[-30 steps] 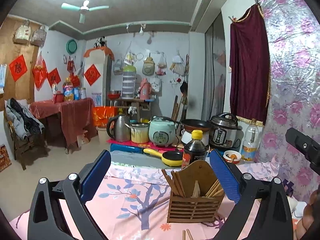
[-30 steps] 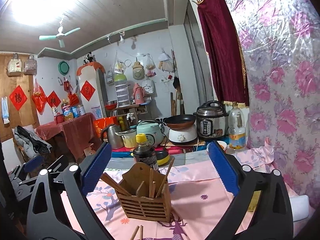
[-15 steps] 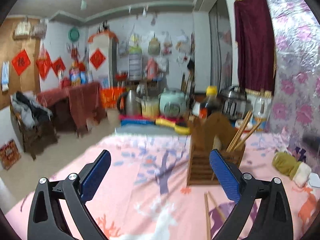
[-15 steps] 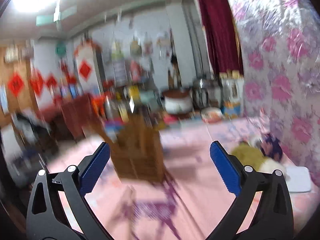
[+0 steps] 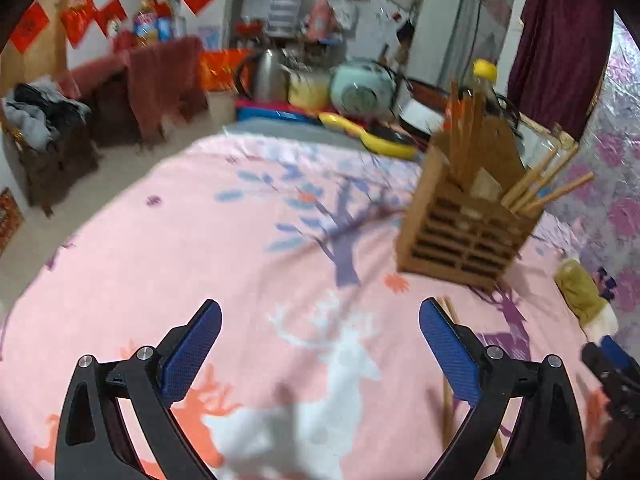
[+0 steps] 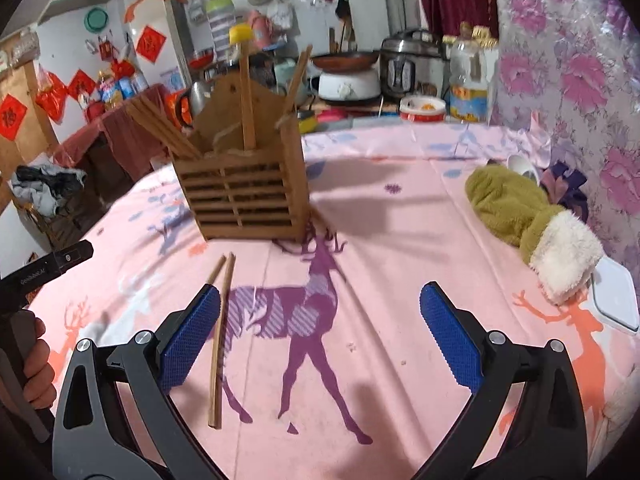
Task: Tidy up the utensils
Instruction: 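Move both open grippers back over the last loose chopsticks, then close the right gripper on a chopstick while the left gripper closes on another chopstick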
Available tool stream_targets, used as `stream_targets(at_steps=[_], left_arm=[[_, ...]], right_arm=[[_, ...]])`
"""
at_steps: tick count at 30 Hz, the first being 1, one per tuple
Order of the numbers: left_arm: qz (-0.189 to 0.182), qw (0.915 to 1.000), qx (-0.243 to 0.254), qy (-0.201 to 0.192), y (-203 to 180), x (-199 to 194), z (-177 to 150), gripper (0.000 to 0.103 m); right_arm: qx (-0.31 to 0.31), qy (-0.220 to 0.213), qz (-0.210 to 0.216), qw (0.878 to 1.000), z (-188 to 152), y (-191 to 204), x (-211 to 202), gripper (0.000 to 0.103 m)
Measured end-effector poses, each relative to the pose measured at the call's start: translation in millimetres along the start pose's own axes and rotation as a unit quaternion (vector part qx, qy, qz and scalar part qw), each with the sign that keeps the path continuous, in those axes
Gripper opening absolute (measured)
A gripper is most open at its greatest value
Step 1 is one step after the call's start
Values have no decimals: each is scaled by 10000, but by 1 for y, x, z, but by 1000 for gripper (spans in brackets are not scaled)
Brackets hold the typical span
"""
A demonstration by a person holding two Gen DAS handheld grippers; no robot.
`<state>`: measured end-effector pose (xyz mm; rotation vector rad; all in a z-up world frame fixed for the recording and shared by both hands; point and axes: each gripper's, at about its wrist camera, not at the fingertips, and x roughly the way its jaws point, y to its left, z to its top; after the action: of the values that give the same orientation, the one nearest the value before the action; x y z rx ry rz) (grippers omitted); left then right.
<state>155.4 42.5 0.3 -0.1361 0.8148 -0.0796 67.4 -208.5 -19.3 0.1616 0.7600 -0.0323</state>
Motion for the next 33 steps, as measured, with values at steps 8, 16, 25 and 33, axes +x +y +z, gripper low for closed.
stream_targets(at_steps=[8,16,25,33], left_arm=[[494,9972,562,-12,-24,11,-5,97],[254,9991,292,146,-15,13,-1,97],[-268,9870,1514,457,-74,21,-38,97],[-636,9659,2231,1148,-97,34,-81,84]], right_arm=[[-1064,870,431,9896,-28,48,28,94],[-1551,1340,531,9773,-52,69,45,30],[-750,1507,289,9853,-36,27,54,7],[-394,1637,558,9841,-32,7,56,10]])
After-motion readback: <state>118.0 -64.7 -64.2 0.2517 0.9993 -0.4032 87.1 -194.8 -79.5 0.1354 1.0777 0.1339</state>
